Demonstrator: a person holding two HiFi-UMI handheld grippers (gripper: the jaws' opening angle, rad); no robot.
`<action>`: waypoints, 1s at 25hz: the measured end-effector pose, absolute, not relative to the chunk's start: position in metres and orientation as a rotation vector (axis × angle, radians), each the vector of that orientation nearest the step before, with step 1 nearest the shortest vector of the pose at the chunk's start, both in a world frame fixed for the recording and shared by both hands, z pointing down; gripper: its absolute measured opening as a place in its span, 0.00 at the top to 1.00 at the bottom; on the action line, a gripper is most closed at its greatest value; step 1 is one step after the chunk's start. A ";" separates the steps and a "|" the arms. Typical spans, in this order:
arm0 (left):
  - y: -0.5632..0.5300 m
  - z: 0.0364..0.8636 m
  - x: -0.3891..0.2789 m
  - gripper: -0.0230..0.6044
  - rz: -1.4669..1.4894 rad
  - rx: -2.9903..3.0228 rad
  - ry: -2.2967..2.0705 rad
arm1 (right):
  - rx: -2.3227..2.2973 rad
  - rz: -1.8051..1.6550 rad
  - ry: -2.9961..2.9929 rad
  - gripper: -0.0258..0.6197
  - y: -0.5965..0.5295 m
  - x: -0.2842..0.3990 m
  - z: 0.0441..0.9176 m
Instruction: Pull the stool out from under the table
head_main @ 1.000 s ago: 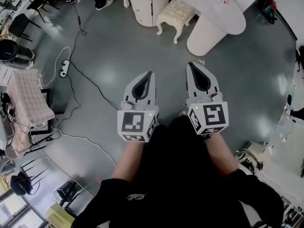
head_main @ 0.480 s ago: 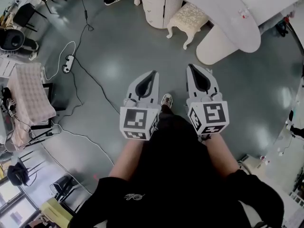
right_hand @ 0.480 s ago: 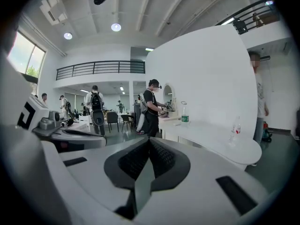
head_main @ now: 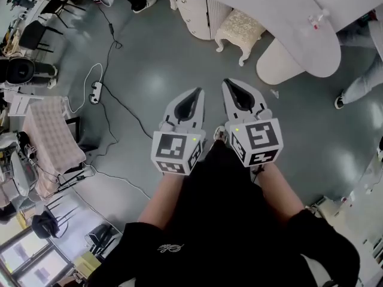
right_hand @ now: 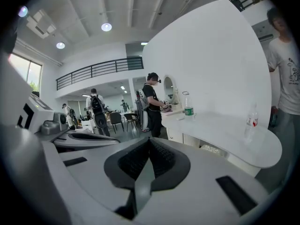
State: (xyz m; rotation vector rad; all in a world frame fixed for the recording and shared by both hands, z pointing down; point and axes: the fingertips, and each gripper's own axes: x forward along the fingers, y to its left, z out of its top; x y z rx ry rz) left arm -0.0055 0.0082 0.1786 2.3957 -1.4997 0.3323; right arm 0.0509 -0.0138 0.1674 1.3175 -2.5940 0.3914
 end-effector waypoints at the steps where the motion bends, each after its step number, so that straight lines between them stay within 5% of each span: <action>1: 0.004 0.180 -0.001 0.96 0.350 2.404 -1.482 | 1.332 0.406 -2.589 0.95 -0.020 0.054 0.169; 15: -0.057 0.204 0.030 0.96 0.382 2.535 -1.210 | 1.643 0.509 -2.385 0.95 -0.066 0.101 0.201; 25: -0.133 0.211 -0.030 0.96 0.426 2.619 -1.004 | 1.754 0.556 -2.273 0.95 -0.133 0.026 0.208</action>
